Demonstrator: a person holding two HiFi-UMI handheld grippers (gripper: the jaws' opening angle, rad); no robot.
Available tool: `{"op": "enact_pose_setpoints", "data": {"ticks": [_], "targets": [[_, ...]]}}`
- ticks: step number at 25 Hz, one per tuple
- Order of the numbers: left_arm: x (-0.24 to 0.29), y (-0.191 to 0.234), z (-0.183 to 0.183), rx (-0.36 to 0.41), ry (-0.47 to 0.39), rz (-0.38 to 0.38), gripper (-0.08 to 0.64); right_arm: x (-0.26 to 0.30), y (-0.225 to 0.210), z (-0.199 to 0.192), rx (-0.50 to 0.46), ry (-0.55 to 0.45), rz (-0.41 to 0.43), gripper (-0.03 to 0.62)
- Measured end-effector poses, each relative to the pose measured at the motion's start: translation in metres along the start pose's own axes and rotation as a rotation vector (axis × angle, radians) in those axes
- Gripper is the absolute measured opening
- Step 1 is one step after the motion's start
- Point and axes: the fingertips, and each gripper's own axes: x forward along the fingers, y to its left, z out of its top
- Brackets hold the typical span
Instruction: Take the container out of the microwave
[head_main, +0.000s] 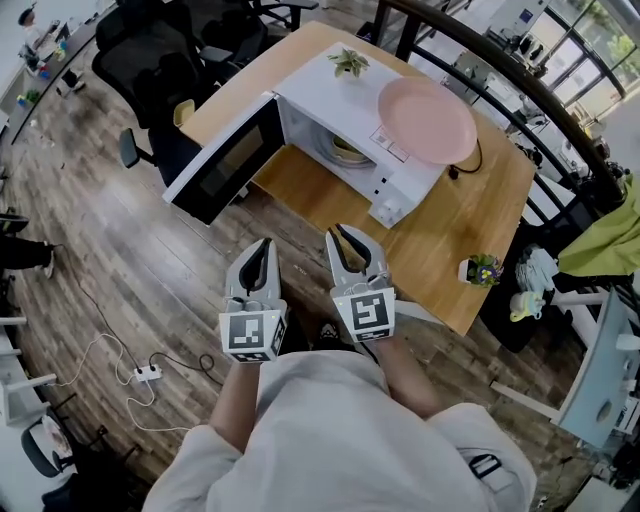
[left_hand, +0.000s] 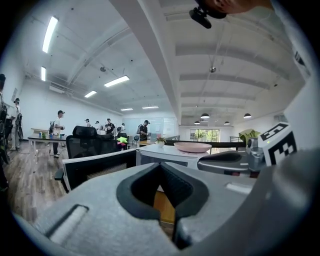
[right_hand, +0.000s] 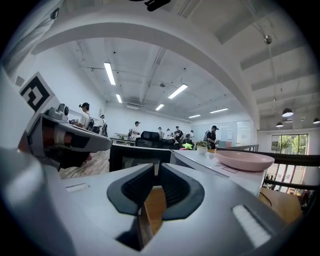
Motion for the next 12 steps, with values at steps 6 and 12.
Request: {"op": "enact_pose_setpoints", "data": {"ticks": [6,12], "targets": [[0.053,0.029,0.000,0.006,0.043,-0.108,0.003,0.047,-0.011,-0.005,0.027,0.048,-0.080,0.055],[0.099,0.046,-0.005,0.017,0.089,-0.251,0.003,0.083,-0.023,-0.014,0.043,0.111,-0.193,0.055]]}}
